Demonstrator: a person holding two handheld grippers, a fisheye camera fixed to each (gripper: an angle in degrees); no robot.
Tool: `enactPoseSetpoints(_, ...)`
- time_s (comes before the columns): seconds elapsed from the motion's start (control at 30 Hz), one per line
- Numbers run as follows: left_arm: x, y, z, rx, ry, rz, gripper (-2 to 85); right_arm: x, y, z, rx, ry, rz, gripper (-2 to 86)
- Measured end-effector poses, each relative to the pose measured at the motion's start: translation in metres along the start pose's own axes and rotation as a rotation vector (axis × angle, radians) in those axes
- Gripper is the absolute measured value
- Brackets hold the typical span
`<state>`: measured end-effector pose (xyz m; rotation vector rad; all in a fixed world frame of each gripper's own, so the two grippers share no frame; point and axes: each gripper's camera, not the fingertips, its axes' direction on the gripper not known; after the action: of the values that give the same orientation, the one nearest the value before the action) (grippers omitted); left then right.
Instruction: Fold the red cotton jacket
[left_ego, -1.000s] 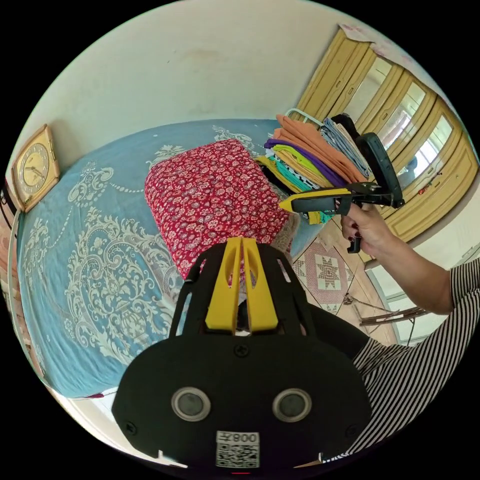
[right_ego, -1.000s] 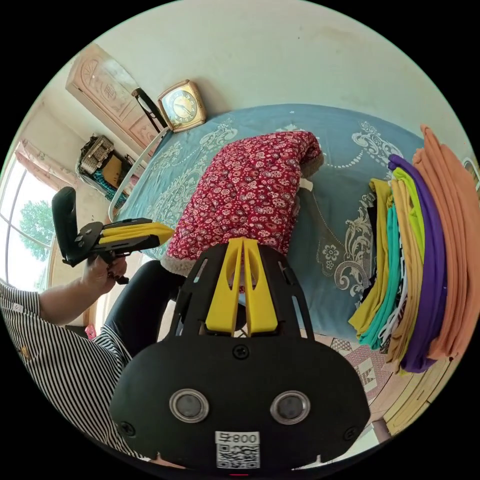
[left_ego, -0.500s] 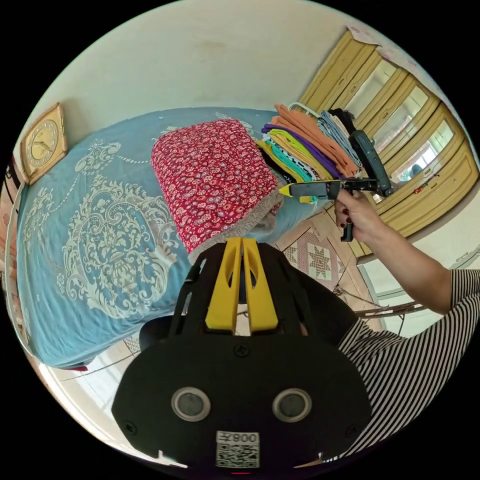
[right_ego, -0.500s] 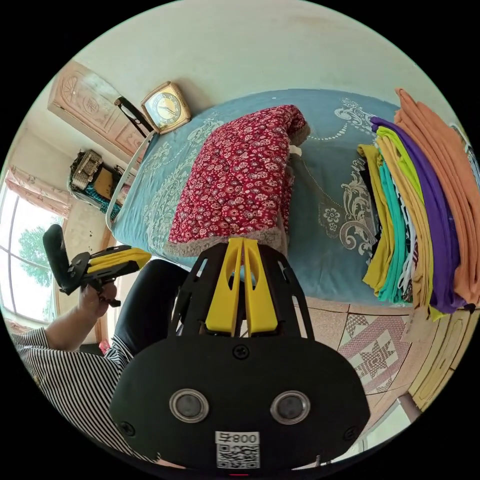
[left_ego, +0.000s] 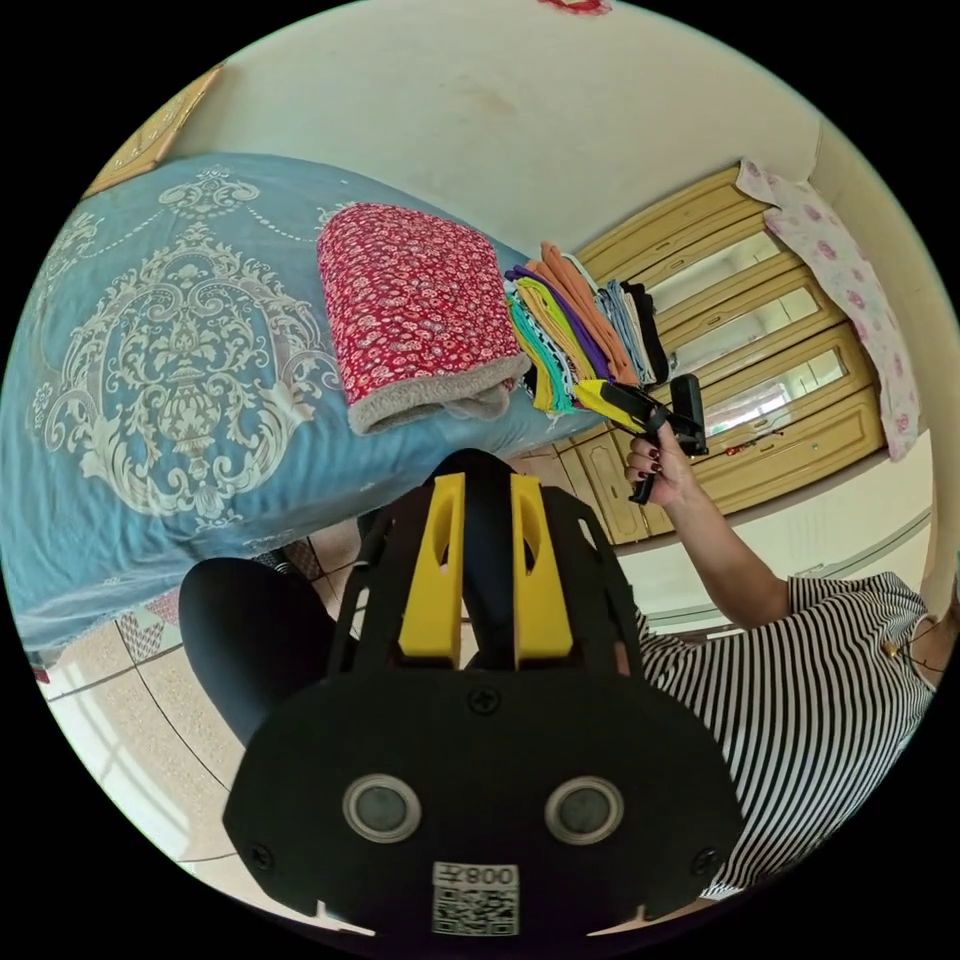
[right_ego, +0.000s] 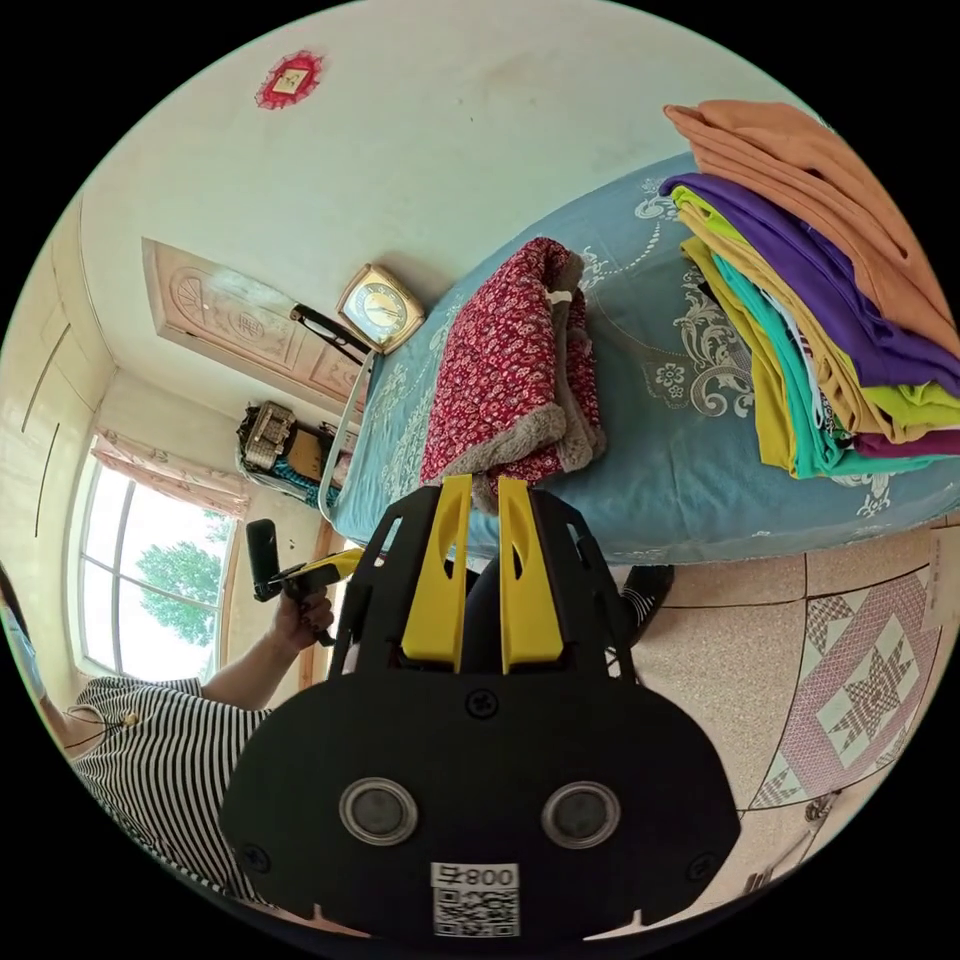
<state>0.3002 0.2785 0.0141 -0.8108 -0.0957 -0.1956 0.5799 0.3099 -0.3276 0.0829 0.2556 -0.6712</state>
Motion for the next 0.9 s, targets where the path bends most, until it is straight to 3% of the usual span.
enactPoseSetpoints(0.37, -0.059, -0.055, -0.038, -0.023, 0.153, -0.137, 14.6, 0.042, -0.034, 0.028, -0.009, -0.055, 0.079, 15.8)
enactPoseSetpoints(0.63, -0.119, -0.117, -0.043, -0.085, 0.190, -0.229, 17.2, 0.086, -0.064, 0.075, -0.072, -0.083, 0.181, 17.5)
enactPoseSetpoints(0.9, -0.186, -0.164, -0.034, -0.161, 0.343, -0.315, 16.2, 0.131, -0.083, 0.110, -0.138, -0.103, 0.273, 18.7)
